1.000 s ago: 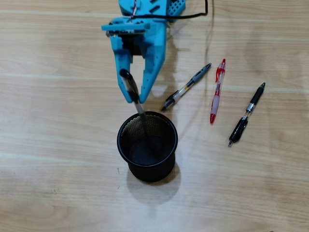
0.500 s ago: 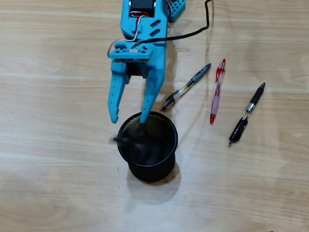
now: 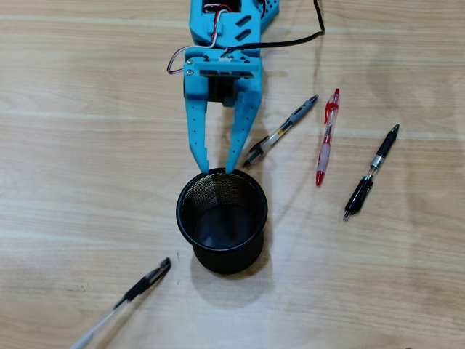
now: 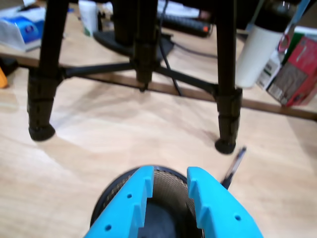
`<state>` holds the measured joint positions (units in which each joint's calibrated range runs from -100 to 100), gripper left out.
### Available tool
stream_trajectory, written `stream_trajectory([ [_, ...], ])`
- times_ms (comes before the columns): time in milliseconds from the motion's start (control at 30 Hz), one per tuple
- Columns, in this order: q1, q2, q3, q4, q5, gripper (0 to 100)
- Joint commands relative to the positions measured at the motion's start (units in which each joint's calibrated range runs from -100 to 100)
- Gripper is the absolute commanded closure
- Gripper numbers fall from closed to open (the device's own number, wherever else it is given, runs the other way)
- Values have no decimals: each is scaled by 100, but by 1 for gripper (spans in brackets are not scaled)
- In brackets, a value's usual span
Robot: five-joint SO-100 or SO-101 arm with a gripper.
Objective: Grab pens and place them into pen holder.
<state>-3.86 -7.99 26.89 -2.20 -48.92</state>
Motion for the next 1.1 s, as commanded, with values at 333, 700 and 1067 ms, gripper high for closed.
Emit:
stream_trajectory([
  [333, -48, -1159, -137, 2111, 7, 98],
  [700, -469, -1830, -272, 6758, -1605, 98],
  [1067, -908, -1057, -218, 7696, -2459, 94],
])
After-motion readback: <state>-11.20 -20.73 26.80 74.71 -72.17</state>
